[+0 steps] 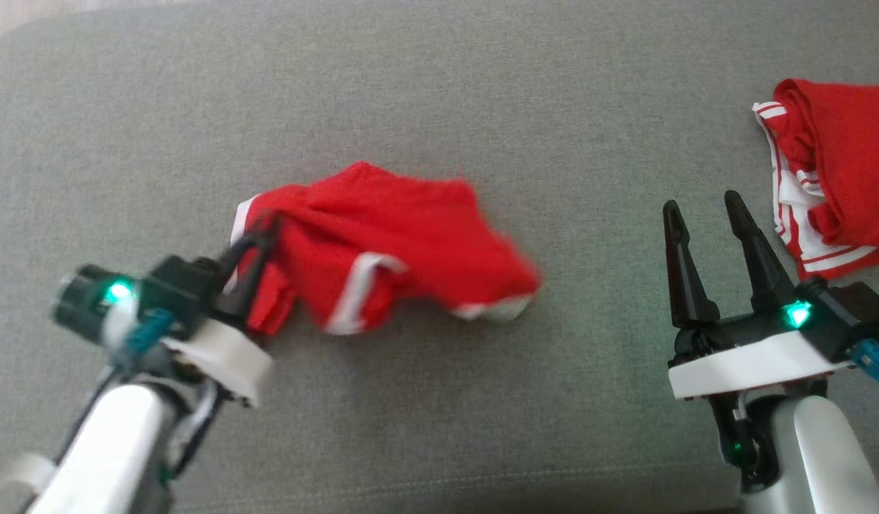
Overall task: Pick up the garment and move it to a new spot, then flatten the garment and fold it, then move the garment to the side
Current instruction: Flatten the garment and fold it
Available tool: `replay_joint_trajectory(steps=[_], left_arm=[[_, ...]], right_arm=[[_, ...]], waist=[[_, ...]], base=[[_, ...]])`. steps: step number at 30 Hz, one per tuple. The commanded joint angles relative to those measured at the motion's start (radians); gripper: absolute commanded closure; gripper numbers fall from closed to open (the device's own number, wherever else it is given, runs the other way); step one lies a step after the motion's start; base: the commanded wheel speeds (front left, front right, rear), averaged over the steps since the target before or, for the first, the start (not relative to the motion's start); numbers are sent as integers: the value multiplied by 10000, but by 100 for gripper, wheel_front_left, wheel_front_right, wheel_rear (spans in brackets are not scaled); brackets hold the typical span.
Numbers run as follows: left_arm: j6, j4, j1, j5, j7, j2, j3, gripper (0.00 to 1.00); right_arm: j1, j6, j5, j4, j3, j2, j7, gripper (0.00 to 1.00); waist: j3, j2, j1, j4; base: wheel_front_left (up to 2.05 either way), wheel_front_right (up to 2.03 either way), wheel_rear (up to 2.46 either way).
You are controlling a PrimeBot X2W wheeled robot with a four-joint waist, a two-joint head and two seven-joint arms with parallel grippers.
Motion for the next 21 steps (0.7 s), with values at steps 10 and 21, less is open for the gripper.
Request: replay_joint_trajectory(steps=[10,21], left_arm=[[-138,413,-157,-435,318,561,671,100],[223,1573,63,-1162,-1261,-653,741,0]], right_arm=[[-87,-9,204,-171,215,42,-47,0],[11,-9,178,-168,158,49,80,0]], waist=[[125,0,0,-440],[-10,0,0,-448]], base=[[0,0,0],[0,0,0]])
